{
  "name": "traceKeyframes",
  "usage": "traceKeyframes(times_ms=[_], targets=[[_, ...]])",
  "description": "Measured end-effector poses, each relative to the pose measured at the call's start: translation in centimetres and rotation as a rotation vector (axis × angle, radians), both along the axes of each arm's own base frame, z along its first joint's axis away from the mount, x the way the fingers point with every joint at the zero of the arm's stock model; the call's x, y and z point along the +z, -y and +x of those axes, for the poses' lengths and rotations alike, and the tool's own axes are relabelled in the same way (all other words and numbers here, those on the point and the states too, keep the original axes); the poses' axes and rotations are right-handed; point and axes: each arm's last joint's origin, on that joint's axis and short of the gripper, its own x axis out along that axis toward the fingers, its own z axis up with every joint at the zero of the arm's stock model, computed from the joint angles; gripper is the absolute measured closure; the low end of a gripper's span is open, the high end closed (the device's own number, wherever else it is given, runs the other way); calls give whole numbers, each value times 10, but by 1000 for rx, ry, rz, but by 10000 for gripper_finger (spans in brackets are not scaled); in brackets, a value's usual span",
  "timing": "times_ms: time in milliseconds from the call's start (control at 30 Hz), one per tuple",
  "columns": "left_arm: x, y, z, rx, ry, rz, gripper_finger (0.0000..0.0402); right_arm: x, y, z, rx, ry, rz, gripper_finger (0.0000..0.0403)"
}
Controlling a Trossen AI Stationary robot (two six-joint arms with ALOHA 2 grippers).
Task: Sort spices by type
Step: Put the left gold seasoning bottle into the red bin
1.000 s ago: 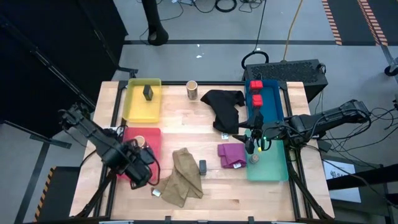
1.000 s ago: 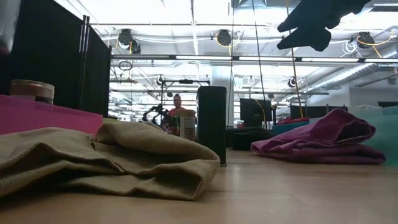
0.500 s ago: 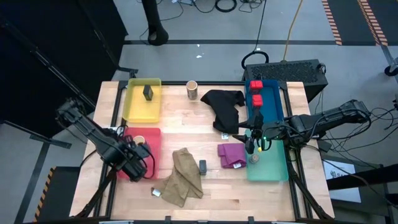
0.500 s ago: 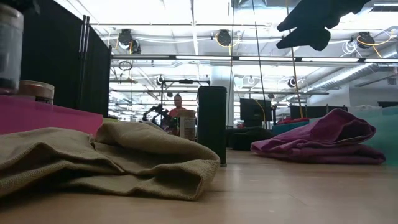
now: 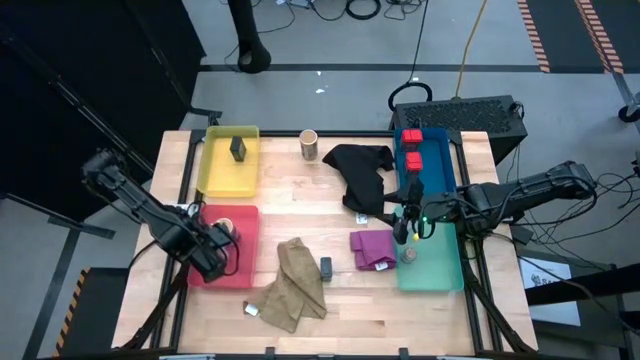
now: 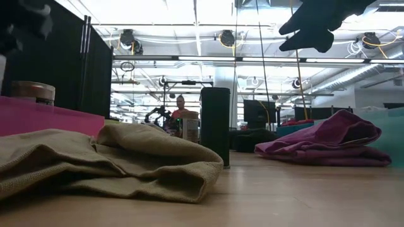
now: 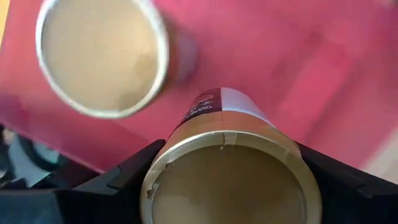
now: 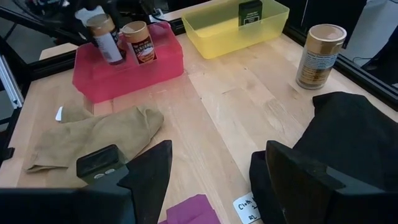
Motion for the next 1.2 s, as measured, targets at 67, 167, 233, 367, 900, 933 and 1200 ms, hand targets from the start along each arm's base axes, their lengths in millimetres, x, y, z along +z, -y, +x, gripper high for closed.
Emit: traceKeyframes(times_ms=[67, 167, 233, 367, 900, 933, 1200], targets=[[-7, -1, -2, 4, -16, 2, 115, 0, 0, 0, 1, 0, 0, 161], [-15, -2, -3, 25, -29, -10, 115, 0, 0, 0, 1, 0, 0, 161], [-20, -3, -6, 27, -52, -10, 115, 0, 0, 0, 1, 0, 0, 161], [-24, -3, -6, 29, -53, -20, 115, 0, 0, 0, 2, -1, -2, 161], [-26, -3, -6, 34, -58, -17, 101, 0, 0, 0, 2, -5, -3, 161], [-26, -3, -7, 43, -59, -15, 100, 0, 0, 0, 2, -5, -4, 161], [-26, -4, -7, 52, -65, -11, 97, 0, 0, 0, 2, -5, -3, 161]])
